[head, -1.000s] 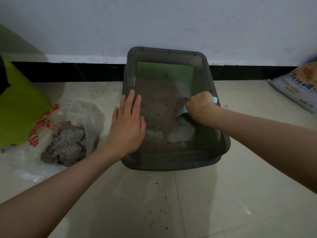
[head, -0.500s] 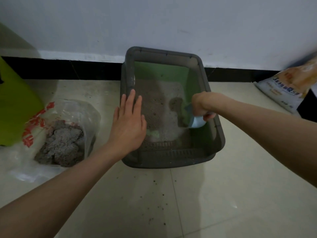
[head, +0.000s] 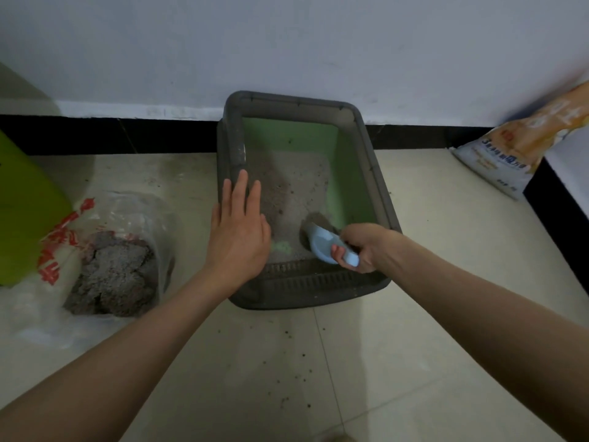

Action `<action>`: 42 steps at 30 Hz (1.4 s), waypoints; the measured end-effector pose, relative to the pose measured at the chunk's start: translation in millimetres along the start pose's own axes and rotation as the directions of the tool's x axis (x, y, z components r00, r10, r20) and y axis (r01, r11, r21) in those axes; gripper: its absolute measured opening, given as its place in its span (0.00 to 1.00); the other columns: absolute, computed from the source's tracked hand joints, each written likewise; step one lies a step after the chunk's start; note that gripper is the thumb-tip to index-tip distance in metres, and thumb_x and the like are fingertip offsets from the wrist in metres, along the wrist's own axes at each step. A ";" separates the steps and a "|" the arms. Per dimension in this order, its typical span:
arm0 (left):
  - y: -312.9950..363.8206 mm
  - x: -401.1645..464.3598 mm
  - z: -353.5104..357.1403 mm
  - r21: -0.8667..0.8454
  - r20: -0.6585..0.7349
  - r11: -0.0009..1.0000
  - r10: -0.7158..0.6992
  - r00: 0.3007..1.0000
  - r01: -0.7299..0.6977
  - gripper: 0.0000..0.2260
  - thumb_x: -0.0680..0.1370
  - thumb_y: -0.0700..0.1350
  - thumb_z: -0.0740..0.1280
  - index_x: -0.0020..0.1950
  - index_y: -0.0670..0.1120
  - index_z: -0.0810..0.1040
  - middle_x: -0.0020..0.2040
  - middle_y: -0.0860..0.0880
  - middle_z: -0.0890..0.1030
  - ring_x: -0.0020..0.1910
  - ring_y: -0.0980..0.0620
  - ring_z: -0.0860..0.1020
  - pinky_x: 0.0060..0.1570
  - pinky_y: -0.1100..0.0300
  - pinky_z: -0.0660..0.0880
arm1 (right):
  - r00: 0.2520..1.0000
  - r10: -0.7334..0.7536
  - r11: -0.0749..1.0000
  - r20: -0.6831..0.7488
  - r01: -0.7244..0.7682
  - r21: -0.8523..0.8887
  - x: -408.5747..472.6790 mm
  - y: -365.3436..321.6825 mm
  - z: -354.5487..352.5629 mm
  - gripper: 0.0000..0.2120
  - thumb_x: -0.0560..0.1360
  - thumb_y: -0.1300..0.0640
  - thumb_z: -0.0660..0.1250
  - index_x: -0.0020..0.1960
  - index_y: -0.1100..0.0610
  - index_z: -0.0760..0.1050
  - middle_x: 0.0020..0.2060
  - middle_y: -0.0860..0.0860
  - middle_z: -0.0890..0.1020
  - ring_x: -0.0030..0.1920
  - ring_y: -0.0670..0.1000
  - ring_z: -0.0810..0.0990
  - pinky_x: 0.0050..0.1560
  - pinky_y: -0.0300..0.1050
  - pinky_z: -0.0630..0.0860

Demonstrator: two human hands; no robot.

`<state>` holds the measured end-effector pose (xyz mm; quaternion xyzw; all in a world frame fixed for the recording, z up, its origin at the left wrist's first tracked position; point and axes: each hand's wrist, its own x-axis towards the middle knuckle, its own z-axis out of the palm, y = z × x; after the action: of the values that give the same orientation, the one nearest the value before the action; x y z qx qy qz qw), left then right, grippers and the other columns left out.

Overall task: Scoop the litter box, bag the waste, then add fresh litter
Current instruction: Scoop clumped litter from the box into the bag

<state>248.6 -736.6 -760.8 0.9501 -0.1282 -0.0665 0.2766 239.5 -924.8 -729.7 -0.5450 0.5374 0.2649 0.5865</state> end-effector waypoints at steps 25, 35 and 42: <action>-2.3 -0.1 2.3 -0.047 -0.032 0.999 -0.012 0.999 0.011 0.24 0.81 0.43 0.50 0.76 0.46 0.47 0.77 0.51 0.41 0.76 0.50 0.41 0.74 0.48 0.51 | 0.968 -0.246 0.965 -0.060 0.250 0.084 80.6 -55.6 25.7 0.16 0.82 0.64 0.49 0.67 0.68 0.66 0.33 0.56 0.71 0.31 0.50 0.68 0.31 0.41 0.67; -1.8 -0.6 9.1 -0.086 -0.068 0.996 -0.015 0.998 0.009 0.26 0.77 0.47 0.45 0.76 0.48 0.49 0.76 0.56 0.42 0.75 0.55 0.39 0.74 0.52 0.48 | 0.943 -0.304 0.931 -0.133 0.324 0.168 104.9 -59.2 33.1 0.15 0.80 0.63 0.53 0.62 0.66 0.72 0.33 0.53 0.72 0.31 0.48 0.68 0.33 0.39 0.65; -2.4 -1.0 9.2 -0.074 -0.079 0.997 -0.013 0.997 0.007 0.26 0.77 0.46 0.45 0.76 0.49 0.50 0.73 0.60 0.40 0.74 0.57 0.38 0.74 0.52 0.48 | 0.858 -0.436 0.872 -0.272 0.477 0.110 118.9 -44.5 36.8 0.07 0.81 0.56 0.56 0.49 0.56 0.71 0.34 0.50 0.72 0.32 0.46 0.68 0.33 0.39 0.65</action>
<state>246.4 -739.1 -769.7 0.9417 -0.1099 -0.0348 0.3161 325.5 -935.4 -829.5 -0.6317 0.4798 0.0026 0.6089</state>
